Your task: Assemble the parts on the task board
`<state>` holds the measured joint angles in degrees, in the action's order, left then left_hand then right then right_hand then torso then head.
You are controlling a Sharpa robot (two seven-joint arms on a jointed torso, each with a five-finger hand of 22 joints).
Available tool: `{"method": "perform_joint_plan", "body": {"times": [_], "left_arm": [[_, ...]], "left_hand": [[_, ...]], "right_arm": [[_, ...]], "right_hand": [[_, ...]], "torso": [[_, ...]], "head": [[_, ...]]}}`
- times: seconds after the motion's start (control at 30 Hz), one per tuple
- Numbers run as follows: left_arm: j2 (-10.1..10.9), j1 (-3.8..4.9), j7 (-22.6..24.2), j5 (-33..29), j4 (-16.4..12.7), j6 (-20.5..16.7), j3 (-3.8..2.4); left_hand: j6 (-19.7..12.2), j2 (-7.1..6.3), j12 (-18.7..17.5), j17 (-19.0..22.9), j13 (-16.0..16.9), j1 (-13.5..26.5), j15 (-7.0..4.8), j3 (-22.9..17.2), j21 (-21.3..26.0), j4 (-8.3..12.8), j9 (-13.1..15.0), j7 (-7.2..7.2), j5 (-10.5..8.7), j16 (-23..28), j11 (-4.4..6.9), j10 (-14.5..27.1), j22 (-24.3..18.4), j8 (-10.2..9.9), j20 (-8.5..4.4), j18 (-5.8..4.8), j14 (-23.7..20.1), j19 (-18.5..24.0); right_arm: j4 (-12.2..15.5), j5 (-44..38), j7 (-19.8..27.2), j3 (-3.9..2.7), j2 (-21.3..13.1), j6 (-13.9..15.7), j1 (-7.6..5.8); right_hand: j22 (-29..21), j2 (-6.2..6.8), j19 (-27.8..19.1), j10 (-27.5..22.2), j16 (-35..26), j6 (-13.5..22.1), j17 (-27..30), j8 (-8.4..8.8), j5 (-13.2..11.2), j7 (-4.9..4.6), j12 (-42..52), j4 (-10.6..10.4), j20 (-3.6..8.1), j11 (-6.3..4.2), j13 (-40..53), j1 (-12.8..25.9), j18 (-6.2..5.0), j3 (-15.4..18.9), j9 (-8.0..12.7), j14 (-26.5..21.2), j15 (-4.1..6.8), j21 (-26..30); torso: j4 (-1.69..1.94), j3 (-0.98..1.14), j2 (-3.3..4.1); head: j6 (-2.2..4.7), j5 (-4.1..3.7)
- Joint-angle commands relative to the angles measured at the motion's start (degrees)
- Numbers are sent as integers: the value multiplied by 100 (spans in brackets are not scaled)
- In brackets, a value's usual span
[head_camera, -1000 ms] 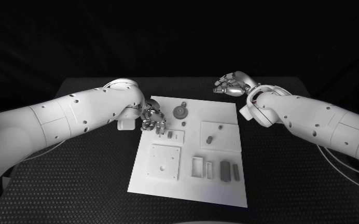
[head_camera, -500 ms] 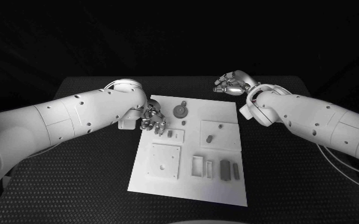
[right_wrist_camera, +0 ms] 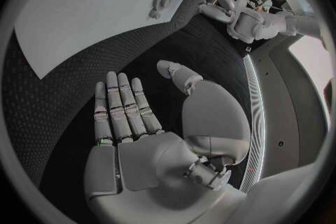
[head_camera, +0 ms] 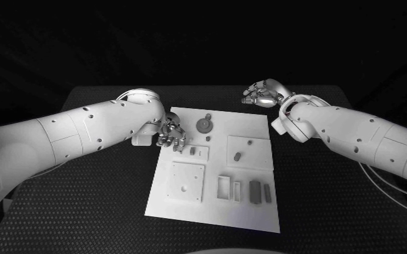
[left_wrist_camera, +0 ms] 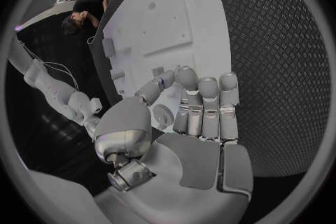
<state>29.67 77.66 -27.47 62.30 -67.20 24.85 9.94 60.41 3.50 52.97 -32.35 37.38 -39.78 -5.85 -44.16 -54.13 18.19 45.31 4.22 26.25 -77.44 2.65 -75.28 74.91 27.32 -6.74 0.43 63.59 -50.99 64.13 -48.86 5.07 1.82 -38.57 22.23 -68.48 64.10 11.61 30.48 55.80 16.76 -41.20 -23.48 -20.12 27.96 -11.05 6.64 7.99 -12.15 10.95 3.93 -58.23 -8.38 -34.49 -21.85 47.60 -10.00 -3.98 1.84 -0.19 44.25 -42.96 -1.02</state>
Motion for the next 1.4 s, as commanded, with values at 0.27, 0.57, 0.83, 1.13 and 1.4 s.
{"method": "perform_joint_plan", "body": {"times": [0.27, 0.57, 0.83, 1.13, 1.4], "left_arm": [[-21, 0, 9, -177, 18, 51, 36], [-17, -3, 1, -189, 26, -42, 39], [-40, -8, 1, -187, 32, -9, 39], [-55, -19, 12, -187, 44, -8, 41], [-64, -20, 4, -187, 45, 1, 42]], "left_hand": [[410, 75, 24, 11, -1, -6, -251, -438, -25, -142, 16, -354, 17, -29, 272, -247, 123, 9, -692, 66, 232, -38], [410, 76, 25, 13, -3, -3, -252, -439, -27, -142, 23, -355, 13, -31, 273, -248, 122, 9, -693, 68, 233, -41], [410, 77, 27, 15, -5, -2, -254, -440, -31, -141, 30, -356, 10, -33, 274, -249, 122, 9, -694, 70, 237, -45], [409, 79, 28, 17, -7, -1, -257, -442, -34, -141, 37, -357, 6, -34, 275, -250, 121, 8, -695, 72, 240, -49], [409, 78, 29, 19, -9, -1, -258, -443, -37, -141, 42, -358, 5, -35, 276, -251, 121, 8, -696, 73, 242, -52]], "right_arm": [[-1, -16, 37, -2, 9, -69, 2], [-3, -16, 38, -2, 14, -68, 2], [-11, -16, 40, -2, 30, -73, 2], [-19, -16, 42, -2, 41, -74, 2], [-19, -16, 42, -2, 42, -75, 2]], "right_hand": [[7, -14, -51, 56, -12, 44, 6, -33, 33, -185, -40, 19, 2, -1, 3, -30, 115, -1, 10, -5, -37, 21], [9, -15, -51, 57, -11, 44, 7, -33, 34, -186, -42, 18, 2, 0, 3, -26, 116, 1, 11, -5, -37, 21], [10, -17, -52, 58, -11, 44, 7, -33, 35, -186, -43, 18, 2, 0, 3, -24, 116, 1, 11, -5, -37, 21], [12, -18, -52, 59, -11, 45, 8, -34, 36, -186, -44, 18, 3, 0, 3, -22, 116, 2, 12, -5, -36, 21], [13, -20, -53, 60, -10, 45, 9, -34, 36, -186, -46, 19, 3, 0, 3, -21, 117, 3, 13, -5, -36, 21]], "torso": [[-3, -1, 0], [7, 0, -5], [0, 2, -3], [-4, 2, -2], [-3, 3, -3]], "head": [[-5, -6], [4, -14], [3, -8], [0, -5], [-2, -6]]}}
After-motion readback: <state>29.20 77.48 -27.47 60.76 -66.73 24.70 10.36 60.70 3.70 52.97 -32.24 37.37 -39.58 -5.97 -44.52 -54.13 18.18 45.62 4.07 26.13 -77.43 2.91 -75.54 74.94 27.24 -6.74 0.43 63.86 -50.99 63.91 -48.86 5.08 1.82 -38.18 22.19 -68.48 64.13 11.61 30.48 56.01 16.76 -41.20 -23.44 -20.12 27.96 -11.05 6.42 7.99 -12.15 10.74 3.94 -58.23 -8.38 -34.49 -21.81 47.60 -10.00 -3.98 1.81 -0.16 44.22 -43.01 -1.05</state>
